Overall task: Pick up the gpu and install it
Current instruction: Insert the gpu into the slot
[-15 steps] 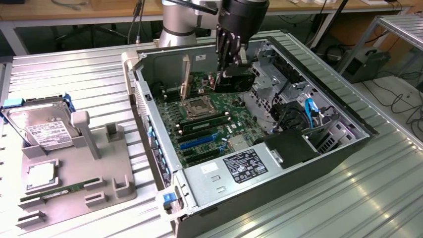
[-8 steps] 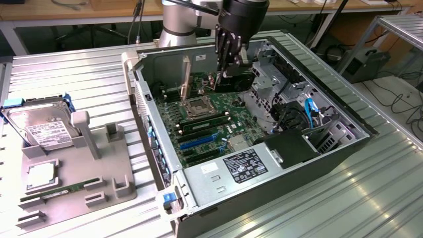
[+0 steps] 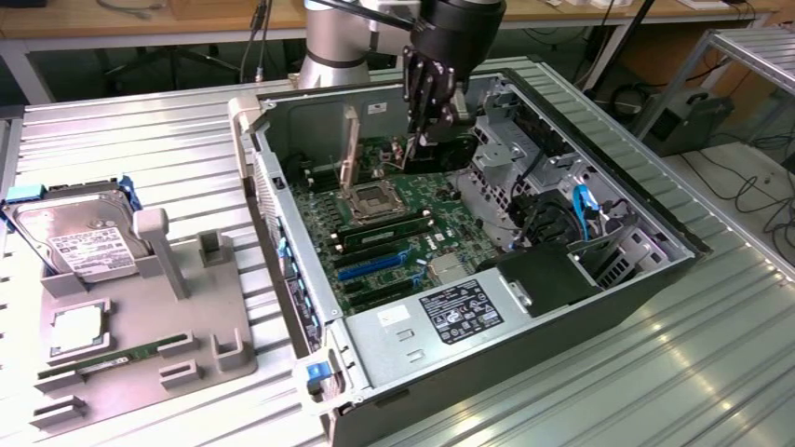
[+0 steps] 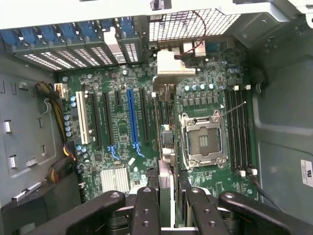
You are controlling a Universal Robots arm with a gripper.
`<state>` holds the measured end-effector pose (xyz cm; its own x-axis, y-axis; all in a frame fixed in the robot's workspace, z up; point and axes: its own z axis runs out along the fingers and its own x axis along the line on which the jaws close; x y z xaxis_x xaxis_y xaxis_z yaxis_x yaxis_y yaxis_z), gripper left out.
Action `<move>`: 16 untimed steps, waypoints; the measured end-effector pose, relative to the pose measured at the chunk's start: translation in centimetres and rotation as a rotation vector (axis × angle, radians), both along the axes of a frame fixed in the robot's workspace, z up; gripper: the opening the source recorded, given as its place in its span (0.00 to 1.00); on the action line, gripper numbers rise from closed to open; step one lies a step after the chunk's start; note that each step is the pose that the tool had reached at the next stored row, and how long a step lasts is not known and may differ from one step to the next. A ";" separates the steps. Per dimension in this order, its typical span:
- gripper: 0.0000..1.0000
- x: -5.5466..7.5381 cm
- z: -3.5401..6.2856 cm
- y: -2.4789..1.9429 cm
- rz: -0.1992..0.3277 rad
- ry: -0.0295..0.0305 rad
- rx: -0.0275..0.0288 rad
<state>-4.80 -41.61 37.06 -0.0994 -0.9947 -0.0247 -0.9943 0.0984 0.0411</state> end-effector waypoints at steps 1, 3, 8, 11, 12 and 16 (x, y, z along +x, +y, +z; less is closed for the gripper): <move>0.26 0.0 0.00 0.00 0.004 0.0000 -0.0001; 0.26 0.0 0.00 0.00 0.015 0.0000 0.0000; 0.26 0.0 0.00 0.00 0.036 0.0000 0.0000; 0.26 0.0 0.00 0.00 0.050 0.0000 0.0000; 0.26 0.0 0.00 0.00 0.054 0.0000 0.0000; 0.26 0.0 0.00 0.00 0.071 0.0000 0.0000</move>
<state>-4.79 -41.61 37.06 -0.0286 -0.9993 -0.0247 -0.9988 0.0276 0.0411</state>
